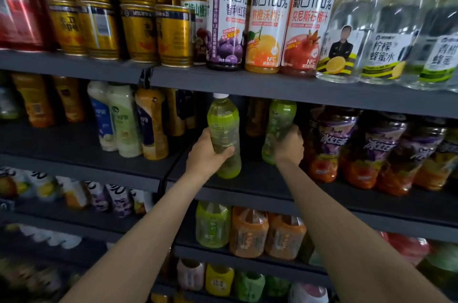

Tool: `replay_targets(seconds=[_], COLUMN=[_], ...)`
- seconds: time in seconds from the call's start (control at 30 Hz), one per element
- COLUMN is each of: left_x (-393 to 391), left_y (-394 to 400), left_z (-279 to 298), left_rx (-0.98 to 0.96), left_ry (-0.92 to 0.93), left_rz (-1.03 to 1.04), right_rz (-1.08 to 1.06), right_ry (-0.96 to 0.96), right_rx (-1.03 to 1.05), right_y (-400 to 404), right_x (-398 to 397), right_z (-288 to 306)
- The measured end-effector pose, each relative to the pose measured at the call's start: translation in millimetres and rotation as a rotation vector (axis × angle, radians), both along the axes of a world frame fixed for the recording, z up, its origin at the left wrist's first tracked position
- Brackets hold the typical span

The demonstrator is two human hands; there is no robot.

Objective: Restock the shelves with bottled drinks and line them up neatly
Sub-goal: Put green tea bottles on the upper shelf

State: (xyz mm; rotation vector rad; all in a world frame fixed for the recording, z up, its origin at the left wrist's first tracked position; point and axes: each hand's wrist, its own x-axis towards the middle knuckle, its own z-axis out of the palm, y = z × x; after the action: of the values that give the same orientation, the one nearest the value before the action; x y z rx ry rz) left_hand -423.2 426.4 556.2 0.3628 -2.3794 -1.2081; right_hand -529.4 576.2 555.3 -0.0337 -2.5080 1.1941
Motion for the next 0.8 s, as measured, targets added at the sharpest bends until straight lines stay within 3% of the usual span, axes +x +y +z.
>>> replay_targets(seconds=[0.2,0.4,0.53,0.63,0.8], left_x=[-3.9,-30.7,-52.8,-67.4,-69.7], left_y=[0.4,25.9,52.5,72.1,82.9], left_z=[4.3,7.7,6.9,7.4,-1.4], left_rx=[-0.030,-0.121,-0.152,-0.145,-0.077], left_ry=[-0.037,-0.100,-0.095,-0.101,-0.079], left_rz=[-0.048,-0.114,-0.127,-0.178,-0.274], right_rz=[0.026,0.191,0.400,0.444,0.224], right_ry=[-0.256,-0.122,-0.164,-0.132,-0.026], right_rx=[-0.090,-0.237,-0.325,-0.198,-0.045], right_y=[8.3,30.8,48.9,54.0,44.6], right_x=[-17.1,10.8,26.5,32.2,26.1], right_z=[-17.7,-36.6,-26.7,-21.6,-22.8])
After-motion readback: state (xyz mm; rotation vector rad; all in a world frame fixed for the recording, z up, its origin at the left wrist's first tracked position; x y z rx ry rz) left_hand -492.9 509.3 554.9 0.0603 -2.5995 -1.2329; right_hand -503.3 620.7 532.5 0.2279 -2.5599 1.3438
